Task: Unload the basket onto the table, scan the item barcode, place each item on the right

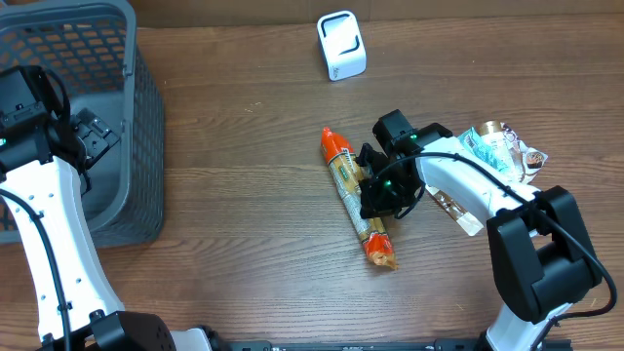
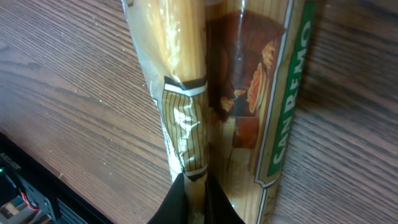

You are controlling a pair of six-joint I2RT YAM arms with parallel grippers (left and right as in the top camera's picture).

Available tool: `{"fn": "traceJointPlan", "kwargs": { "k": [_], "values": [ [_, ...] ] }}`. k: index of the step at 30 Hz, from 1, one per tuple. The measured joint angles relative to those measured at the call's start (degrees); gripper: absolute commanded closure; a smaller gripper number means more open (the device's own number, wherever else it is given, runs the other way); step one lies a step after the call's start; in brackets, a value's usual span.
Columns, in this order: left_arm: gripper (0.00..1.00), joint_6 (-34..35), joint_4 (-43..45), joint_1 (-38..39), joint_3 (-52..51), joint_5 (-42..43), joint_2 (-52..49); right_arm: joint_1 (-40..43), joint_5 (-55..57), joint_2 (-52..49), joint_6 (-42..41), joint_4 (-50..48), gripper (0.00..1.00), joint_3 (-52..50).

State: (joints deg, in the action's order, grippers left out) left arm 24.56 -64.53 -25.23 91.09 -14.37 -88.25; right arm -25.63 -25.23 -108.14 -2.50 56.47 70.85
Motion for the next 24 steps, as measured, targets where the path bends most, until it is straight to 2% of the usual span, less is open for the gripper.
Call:
{"fn": "traceJointPlan", "kwargs": {
  "k": [24],
  "values": [
    [0.0,0.0,0.02,0.0,0.0,0.0,0.0,1.84,1.05,0.31,0.37,-0.04,0.96,-0.37]
  ]
}}
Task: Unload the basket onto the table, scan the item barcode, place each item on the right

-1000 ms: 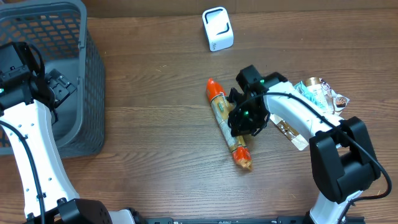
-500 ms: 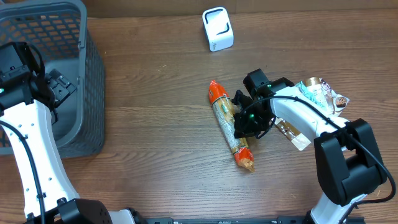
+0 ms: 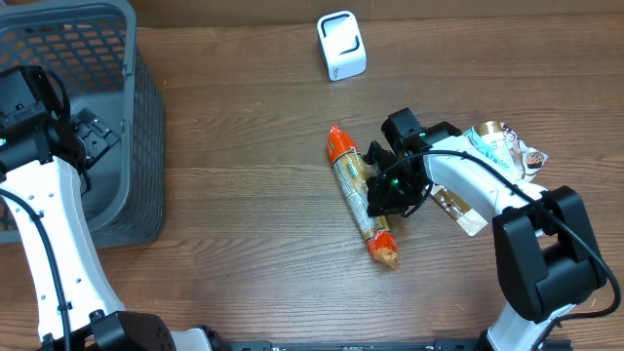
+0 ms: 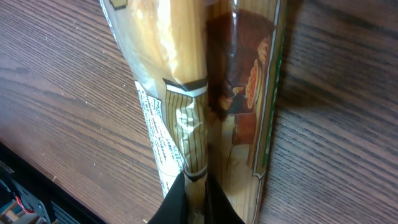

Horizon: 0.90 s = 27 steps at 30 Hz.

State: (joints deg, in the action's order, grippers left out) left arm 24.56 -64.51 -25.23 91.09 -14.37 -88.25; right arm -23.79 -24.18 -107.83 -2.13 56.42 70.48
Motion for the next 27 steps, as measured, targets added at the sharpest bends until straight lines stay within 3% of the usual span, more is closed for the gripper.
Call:
{"fn": "traceJointPlan", "kwargs": {
  "k": [4,6,18,27],
  "values": [
    [0.0,0.0,0.0,0.0,0.0,0.0,0.0,0.0,0.63,0.0,-0.37,-0.42,0.56,-0.28],
    [0.0,0.0,0.0,0.0,0.0,0.0,0.0,0.09,1.51,0.0,-0.17,-0.9,0.49,-0.7],
    [0.0,0.0,0.0,0.0,0.0,0.0,0.0,0.13,2.08,0.0,0.22,-1.42,0.48,-0.81],
    [0.0,0.0,0.0,0.0,0.0,0.0,0.0,0.22,1.92,0.0,2.58,-1.99,0.33,-0.85]
  ]
}}
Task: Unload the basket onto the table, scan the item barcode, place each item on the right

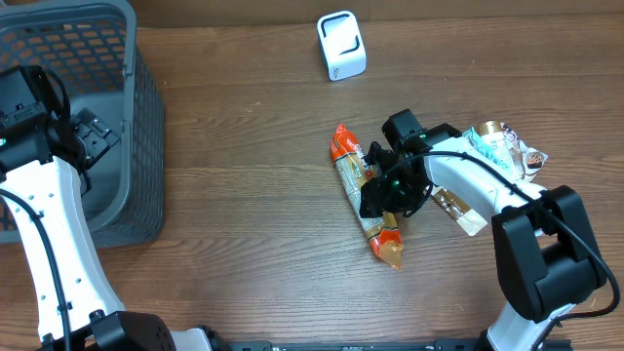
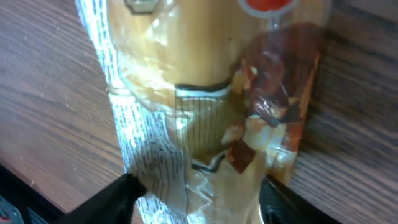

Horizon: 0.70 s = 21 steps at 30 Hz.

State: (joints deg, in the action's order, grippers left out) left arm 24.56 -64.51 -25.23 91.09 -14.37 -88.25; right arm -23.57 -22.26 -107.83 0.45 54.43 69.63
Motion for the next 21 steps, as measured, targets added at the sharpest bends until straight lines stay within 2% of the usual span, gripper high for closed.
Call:
{"fn": "traceJointPlan", "kwargs": {
  "k": [8,16,19,21],
  "values": [
    [0.0,-0.02,0.0,0.0,0.0,0.0,0.0,1.79,-4.44,-0.07,4.92,-1.51,0.33,-0.44],
    [0.0,0.0,0.0,0.0,0.0,0.0,0.0,1.2,-5.42,-3.15,6.19,-2.45,0.34,-0.42],
    [0.0,0.0,0.0,0.0,0.0,0.0,0.0,1.18,-5.86,-3.3,6.21,-2.45,0.4,-0.42],
    [0.0,0.0,0.0,0.0,0.0,0.0,0.0,1.18,-5.97,-3.34,6.29,-2.38,0.49,-0.42]
  ]
}}
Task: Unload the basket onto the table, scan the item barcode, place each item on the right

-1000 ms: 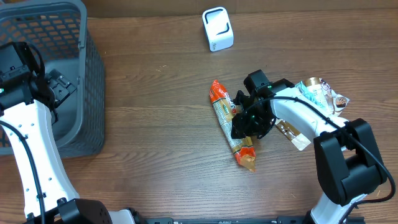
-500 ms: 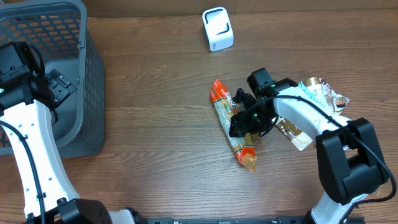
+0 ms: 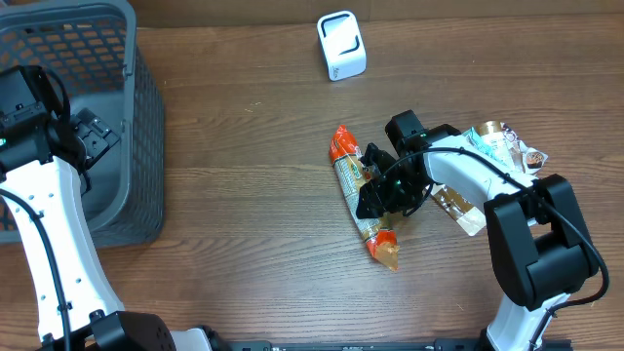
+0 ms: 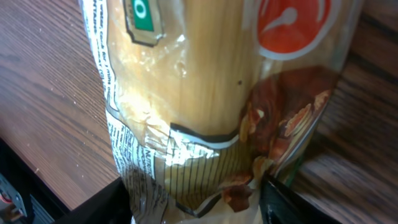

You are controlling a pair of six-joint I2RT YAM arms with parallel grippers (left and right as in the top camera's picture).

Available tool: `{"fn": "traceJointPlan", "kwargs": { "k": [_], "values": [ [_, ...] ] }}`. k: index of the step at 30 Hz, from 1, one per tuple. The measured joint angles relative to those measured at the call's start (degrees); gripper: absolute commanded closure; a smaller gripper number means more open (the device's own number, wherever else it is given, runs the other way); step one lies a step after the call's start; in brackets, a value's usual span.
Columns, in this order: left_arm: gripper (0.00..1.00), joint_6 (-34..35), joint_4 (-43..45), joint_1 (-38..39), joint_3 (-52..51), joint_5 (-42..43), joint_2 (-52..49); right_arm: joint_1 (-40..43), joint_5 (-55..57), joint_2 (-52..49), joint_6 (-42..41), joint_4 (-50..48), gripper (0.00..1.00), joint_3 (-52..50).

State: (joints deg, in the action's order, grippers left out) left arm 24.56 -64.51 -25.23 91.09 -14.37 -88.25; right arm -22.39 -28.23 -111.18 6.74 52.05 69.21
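Observation:
A long pack of spaghetti (image 3: 363,207) with an orange top end lies slanted on the wooden table (image 3: 244,214). In the right wrist view the pack (image 4: 205,106) fills the frame, showing a red round logo, a green label and small print down its side. My right gripper (image 3: 380,198) is down over the pack's lower half. It is open, one black finger (image 4: 93,205) to the left of the pack and the other finger (image 4: 292,202) at its right edge. The white scanner (image 3: 340,45) stands at the back. My left gripper (image 3: 95,136) hangs by the basket.
A grey mesh basket (image 3: 136,117) fills the back left corner. Other wrapped snacks (image 3: 502,148) and a flat packet (image 3: 456,210) lie right of the right arm, close to its forearm.
The right wrist camera now sits a little closer to the pack, whose round logo and green label show more fully. The jaws are still apart round it. The left arm has not moved.
At first my right gripper was shut on a fold of the pack's film, the SAN REMO side showing. Then the pack's top had shifted right, still pinched. Later the jaws were apart and the pack showed its broad face, as it does now.

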Motion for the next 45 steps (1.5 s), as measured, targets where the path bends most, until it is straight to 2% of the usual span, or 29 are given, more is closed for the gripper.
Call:
{"fn": "traceJointPlan", "kwargs": {
  "k": [2,4,5,10,17,20,23,33,38,45],
  "values": [
    [0.0,0.0,0.0,0.0,0.0,0.0,0.0,0.0,-0.13,0.0,0.02,0.04,0.67,0.0],
    [0.01,0.0,0.0,0.0,0.0,0.0,0.0,0.0,-0.46,0.0,-0.26,0.15,0.91,0.04],
    [0.0,0.0,0.0,0.0,0.0,0.0,0.0,0.02,-0.94,0.0,-0.5,0.37,0.96,0.24],
    [0.0,-0.02,0.0,0.0,0.0,0.0,0.0,0.39,-1.38,-0.13,-2.49,3.69,0.96,2.95],
    [0.0,-0.02,0.02,0.0,0.0,0.0,0.0,2.12,-2.97,-1.09,-1.57,13.62,0.96,11.15],
    [0.0,0.0,0.0,0.0,0.0,0.0,0.0,3.98,-10.93,-1.07,2.58,18.25,0.96,14.38],
    [0.0,0.0,0.0,0.0,0.0,0.0,0.0,7.65,-25.11,-1.05,11.04,24.74,0.96,18.58],
    [0.0,0.0,-0.02,0.0,0.0,0.0,-0.02,19.52,-45.2,-0.81,26.93,44.76,0.97,25.31],
    [0.01,0.0,0.0,0.0,0.0,0.0,-0.02,22.84,-50.9,-0.76,28.44,45.11,0.96,26.84],
    [0.0,0.0,0.0,0.0,0.0,0.0,-0.02,23.87,-52.63,-0.76,28.37,45.09,0.97,26.93]
  ]
}}
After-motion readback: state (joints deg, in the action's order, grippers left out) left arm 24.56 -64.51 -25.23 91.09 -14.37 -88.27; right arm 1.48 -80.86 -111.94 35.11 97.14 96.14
